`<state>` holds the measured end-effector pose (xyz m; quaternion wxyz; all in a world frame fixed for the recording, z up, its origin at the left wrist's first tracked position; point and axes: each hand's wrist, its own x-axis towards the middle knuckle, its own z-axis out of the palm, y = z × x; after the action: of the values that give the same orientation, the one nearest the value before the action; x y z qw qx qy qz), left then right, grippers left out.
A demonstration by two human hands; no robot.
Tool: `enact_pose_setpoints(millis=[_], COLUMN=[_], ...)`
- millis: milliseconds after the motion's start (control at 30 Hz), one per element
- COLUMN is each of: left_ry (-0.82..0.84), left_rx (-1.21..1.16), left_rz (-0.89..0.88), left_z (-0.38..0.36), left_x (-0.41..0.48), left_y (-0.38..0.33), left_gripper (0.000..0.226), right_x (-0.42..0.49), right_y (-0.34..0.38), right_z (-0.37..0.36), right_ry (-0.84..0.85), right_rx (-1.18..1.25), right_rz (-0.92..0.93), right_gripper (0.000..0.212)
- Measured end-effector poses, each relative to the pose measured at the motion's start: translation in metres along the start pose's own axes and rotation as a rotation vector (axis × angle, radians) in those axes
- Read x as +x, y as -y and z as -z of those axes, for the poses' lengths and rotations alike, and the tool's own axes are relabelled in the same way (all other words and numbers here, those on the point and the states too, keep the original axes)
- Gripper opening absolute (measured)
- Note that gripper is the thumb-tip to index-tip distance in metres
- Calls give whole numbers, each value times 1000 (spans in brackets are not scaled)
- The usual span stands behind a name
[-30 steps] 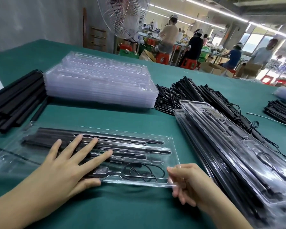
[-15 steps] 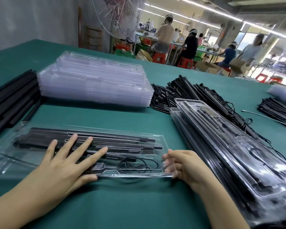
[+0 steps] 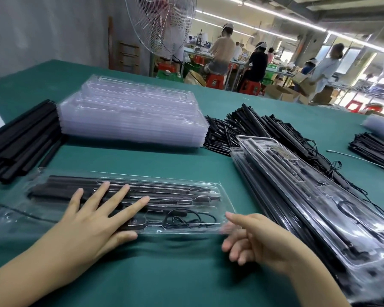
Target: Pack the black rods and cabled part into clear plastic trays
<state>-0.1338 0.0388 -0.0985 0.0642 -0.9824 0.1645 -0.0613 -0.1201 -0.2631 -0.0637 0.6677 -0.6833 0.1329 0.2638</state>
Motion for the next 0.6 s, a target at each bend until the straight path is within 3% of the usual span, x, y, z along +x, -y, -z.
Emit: enact_pose_setpoints(millis=[200,433,600], left_ry=[-47,-69,-92], left_rx=[-5,-12,-38], left_rz=[-9,-5,-6], left_z=[-2,-3,-3], left_x=[-3,-2,-6], left_y=[-5,-7,-9], left_gripper=[59,58,57], right_x=[1,9,14], right_y=[-6,-3,3], right_z=[-6,-15,-15], right_ry=[3,-125,-125], right_rx=[54,61,25], right_rz=[-28,27,-23], right_gripper=[21,22,24])
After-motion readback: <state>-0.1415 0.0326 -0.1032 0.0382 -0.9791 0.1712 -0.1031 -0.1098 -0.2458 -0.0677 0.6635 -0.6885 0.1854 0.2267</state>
